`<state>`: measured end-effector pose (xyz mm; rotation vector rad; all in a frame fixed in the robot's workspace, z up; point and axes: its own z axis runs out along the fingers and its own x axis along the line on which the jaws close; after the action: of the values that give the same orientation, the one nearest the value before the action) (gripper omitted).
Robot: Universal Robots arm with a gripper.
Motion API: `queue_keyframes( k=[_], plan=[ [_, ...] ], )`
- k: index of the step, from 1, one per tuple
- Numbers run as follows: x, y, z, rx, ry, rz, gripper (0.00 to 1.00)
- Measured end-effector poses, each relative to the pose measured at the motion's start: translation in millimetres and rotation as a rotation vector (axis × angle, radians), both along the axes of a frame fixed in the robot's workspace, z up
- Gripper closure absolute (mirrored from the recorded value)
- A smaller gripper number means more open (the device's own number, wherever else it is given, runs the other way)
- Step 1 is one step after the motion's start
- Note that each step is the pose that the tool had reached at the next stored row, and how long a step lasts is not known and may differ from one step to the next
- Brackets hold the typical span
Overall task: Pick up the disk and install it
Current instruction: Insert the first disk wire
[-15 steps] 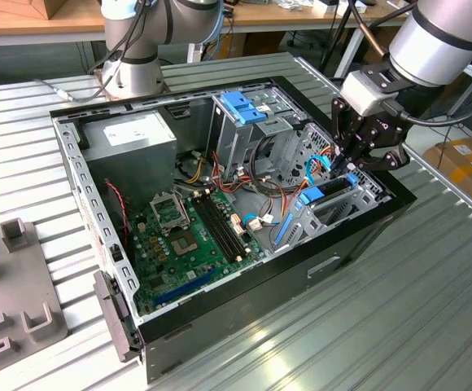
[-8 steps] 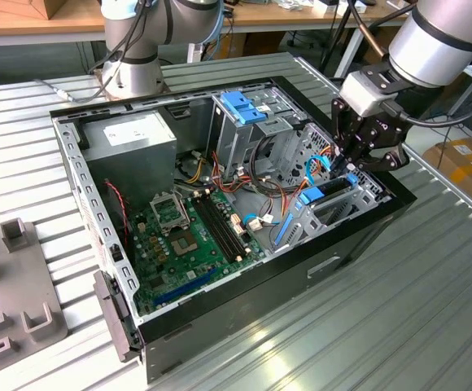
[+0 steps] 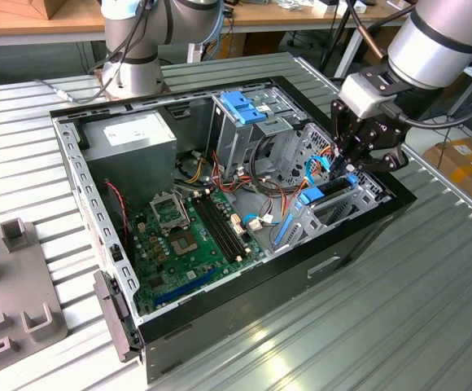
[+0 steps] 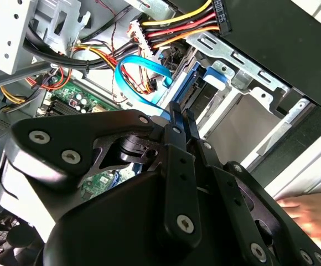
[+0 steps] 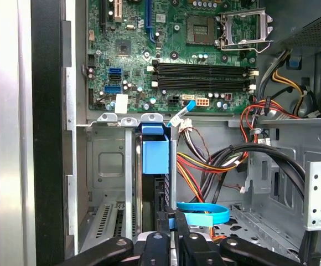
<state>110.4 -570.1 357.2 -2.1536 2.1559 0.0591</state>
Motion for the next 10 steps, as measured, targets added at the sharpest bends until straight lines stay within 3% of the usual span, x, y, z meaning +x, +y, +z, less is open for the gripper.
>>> queue_keyframes(
  k=[10],
  plan=[
    [0.0, 0.0, -1.5, 0.0000, 0.0000, 0.000, 0.84]
  ],
)
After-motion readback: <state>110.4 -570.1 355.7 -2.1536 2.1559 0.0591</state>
